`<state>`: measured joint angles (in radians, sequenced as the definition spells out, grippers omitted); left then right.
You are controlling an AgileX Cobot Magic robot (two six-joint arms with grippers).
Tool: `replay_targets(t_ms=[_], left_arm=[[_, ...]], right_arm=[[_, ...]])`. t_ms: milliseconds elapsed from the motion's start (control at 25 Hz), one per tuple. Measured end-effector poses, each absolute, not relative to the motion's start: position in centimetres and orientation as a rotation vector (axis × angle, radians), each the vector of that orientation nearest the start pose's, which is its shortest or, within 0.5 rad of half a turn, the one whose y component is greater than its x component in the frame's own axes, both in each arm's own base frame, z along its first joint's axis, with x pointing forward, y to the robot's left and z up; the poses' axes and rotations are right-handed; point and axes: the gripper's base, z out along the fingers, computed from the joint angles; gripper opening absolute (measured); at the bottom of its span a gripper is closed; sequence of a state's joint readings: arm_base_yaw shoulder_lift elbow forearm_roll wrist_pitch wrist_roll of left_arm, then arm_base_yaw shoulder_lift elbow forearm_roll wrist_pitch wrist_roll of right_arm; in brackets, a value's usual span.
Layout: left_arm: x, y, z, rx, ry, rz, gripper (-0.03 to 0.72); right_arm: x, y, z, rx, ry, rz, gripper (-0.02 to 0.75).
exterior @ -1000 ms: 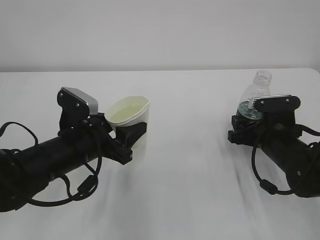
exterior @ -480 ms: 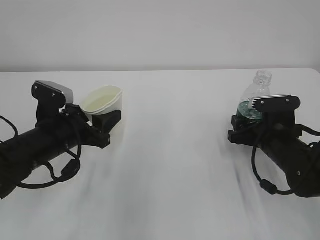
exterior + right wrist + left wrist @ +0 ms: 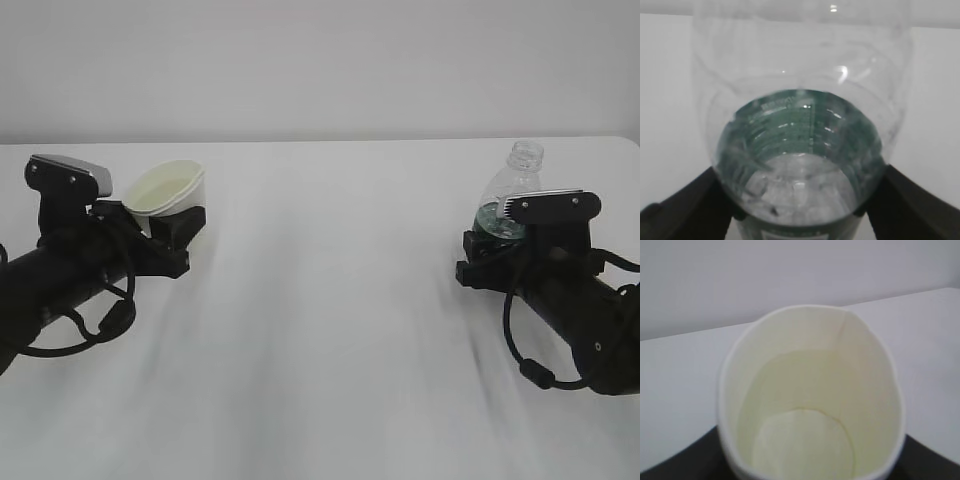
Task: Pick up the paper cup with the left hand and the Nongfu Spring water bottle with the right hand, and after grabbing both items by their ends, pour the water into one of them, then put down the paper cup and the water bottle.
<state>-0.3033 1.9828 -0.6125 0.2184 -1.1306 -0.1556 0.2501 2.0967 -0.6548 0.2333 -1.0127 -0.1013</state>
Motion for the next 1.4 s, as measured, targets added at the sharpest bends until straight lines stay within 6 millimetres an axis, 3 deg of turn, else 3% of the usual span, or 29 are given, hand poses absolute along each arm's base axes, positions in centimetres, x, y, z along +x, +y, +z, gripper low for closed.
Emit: replay_targets(t_ms=[880, 1200, 1400], left_arm=[[32.3, -7.1, 11.8, 0.181, 1.722, -0.257, 0.421], [32.4, -6.5, 11.8, 0.137, 1.724, -0.223, 0.421], [32.4, -6.3, 10.4, 0.124, 1.767, -0.199, 0.421]], right_arm=[[32.8, 6.5, 7.7, -0.083, 1.917, -0.007, 0.580], [32.8, 6.5, 7.7, -0.083, 1.917, -0.007, 0.580], [32.8, 6.5, 7.7, -0.083, 1.917, -0.007, 0.580]])
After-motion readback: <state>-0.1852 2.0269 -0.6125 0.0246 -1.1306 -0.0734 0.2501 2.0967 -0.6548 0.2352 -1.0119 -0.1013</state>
